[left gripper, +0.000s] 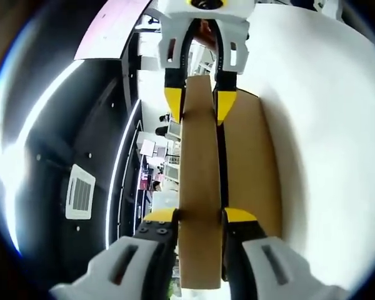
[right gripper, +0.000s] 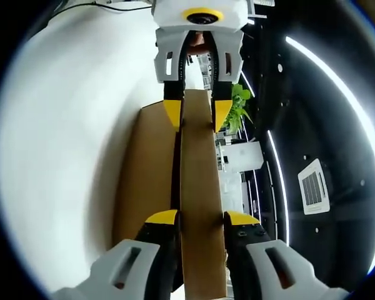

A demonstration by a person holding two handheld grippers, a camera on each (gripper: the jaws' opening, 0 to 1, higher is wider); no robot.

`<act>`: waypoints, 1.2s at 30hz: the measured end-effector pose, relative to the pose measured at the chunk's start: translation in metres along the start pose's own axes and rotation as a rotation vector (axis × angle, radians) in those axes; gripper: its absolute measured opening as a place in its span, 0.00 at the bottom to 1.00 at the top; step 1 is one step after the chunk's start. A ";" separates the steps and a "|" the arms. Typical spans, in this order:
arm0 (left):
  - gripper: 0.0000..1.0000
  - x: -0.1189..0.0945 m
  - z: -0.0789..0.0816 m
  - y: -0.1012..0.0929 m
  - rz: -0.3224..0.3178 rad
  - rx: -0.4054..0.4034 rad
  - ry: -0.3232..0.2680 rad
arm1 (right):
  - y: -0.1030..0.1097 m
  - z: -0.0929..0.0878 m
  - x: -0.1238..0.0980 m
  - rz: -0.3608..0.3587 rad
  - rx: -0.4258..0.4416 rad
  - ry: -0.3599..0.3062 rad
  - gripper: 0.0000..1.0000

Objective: Operate the shoe box by opening the lid, removing the specified soft item, and placing it in the target area until the item is outside and the box remains undamaged.

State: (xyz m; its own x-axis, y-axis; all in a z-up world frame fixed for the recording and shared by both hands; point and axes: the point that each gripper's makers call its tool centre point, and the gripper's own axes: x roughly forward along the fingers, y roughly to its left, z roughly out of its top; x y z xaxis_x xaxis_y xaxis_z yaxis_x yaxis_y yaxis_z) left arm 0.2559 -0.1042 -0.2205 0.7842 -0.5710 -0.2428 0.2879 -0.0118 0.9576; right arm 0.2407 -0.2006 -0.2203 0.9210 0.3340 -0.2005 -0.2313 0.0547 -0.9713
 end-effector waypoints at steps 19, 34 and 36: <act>0.26 -0.004 0.002 0.019 0.044 -0.021 -0.005 | -0.018 0.012 0.007 -0.074 -0.018 0.004 0.26; 0.26 -0.003 0.000 0.023 0.047 -0.004 -0.010 | -0.022 0.013 0.009 -0.075 -0.017 -0.002 0.26; 0.26 -0.003 0.000 0.027 0.056 -0.007 -0.014 | -0.026 0.014 0.009 -0.088 -0.035 0.009 0.25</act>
State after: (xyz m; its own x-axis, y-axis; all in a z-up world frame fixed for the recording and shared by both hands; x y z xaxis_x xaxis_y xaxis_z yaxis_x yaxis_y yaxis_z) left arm 0.2611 -0.1033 -0.1942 0.7914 -0.5821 -0.1865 0.2473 0.0259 0.9686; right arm 0.2508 -0.1858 -0.1951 0.9401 0.3207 -0.1152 -0.1386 0.0509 -0.9890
